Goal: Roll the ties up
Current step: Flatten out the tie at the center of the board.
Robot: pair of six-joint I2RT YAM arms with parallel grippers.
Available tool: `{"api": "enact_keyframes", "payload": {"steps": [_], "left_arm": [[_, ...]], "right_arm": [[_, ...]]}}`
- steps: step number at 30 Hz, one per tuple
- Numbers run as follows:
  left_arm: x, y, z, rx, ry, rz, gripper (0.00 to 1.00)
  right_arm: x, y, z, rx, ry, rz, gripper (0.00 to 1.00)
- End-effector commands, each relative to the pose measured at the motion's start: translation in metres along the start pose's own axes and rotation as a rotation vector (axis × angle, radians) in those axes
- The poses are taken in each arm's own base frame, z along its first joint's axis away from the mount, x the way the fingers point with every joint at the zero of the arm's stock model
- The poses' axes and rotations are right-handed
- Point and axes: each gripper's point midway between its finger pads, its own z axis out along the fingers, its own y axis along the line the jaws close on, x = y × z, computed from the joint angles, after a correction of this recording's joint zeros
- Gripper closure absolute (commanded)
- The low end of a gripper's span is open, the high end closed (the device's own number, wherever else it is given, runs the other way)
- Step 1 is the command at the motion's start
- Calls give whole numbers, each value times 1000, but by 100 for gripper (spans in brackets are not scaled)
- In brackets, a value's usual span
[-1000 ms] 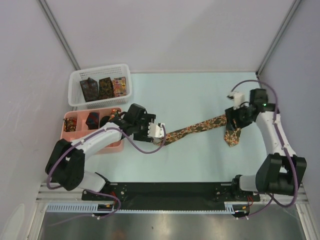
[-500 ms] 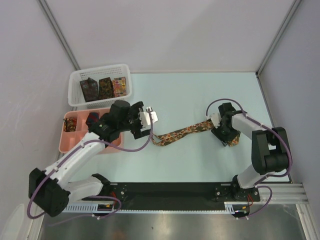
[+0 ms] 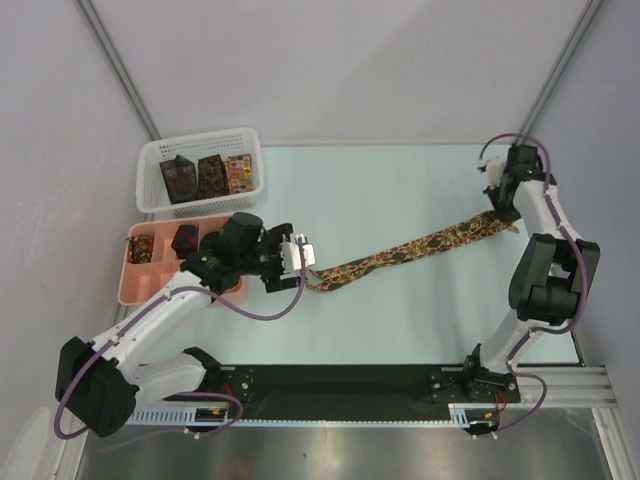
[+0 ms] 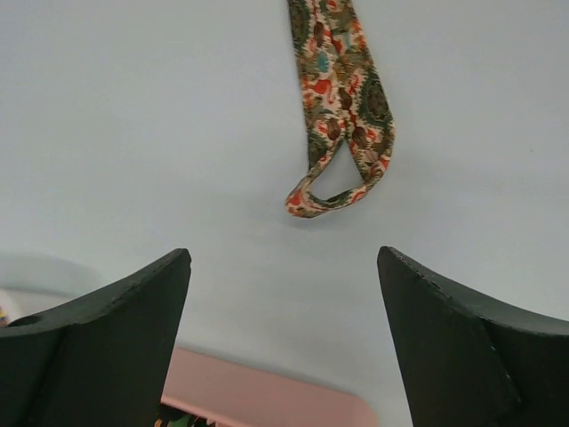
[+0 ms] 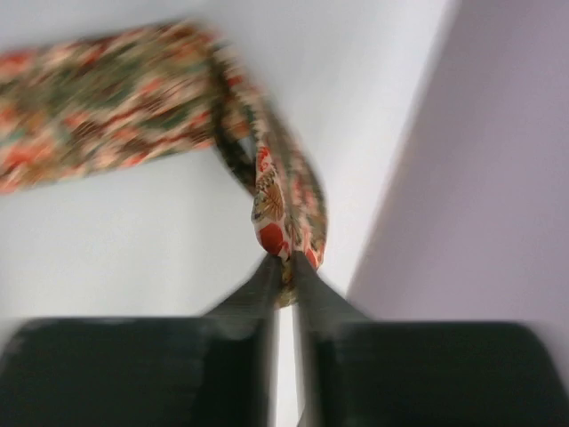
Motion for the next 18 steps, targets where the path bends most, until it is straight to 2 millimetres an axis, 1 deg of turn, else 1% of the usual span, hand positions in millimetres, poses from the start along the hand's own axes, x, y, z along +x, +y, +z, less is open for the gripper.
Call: {"api": "enact_keyframes", "payload": {"steps": [1, 2, 3, 4, 5, 6, 7, 8, 9, 10, 11, 12, 13, 15, 16, 17, 18], "left_arm": [[-11, -18, 20, 134, -30, 12, 9], [-12, -17, 25, 145, -28, -11, 9], [-7, -21, 36, 175, -2, -76, 9], [-14, -12, 40, 167, -7, -100, 9], [-12, -10, 45, 174, 7, -131, 10], [-8, -13, 55, 197, 33, -189, 10], [-11, -5, 60, 186, 37, -204, 10], [-10, -3, 65, 187, 50, -228, 10], [-4, -4, 75, 201, 80, -275, 10], [-6, 4, 78, 182, 87, -286, 10], [-3, 6, 82, 178, 106, -300, 10], [1, 9, 92, 184, 133, -324, 10], [6, 10, 95, 179, 156, -332, 10], [16, 3, 100, 218, 210, -353, 11], [21, 2, 105, 238, 235, -361, 13], [26, -7, 102, 278, 264, -360, 14], [29, -12, 100, 303, 278, -362, 16]], "right_arm": [[-2, -47, 7, 63, 47, 37, 53], [-3, -48, 8, 57, 52, 48, 45], [-10, -51, 5, 60, 35, 62, 38], [-20, -59, -2, 80, 4, 71, 37], [-27, -62, -5, 88, -13, 72, 37], [-33, -59, -6, 68, -30, 71, 37], [-44, -59, -12, 60, -56, 65, 37], [-45, -52, -13, 30, -50, 56, 37], [-48, -43, -11, -5, -55, 43, 37], [-55, -31, -10, -31, -57, 14, 37], [-55, -22, -8, -53, -44, -2, 37], [-55, -9, 0, -88, -26, -32, 37], [-59, 3, 2, -108, -22, -62, 37], [-64, 17, 10, -142, -21, -84, 37], [-63, 24, 20, -163, -4, -95, 37], [-68, 28, 23, -166, -5, -105, 37], [-69, 31, 29, -181, 0, -111, 37]]}}
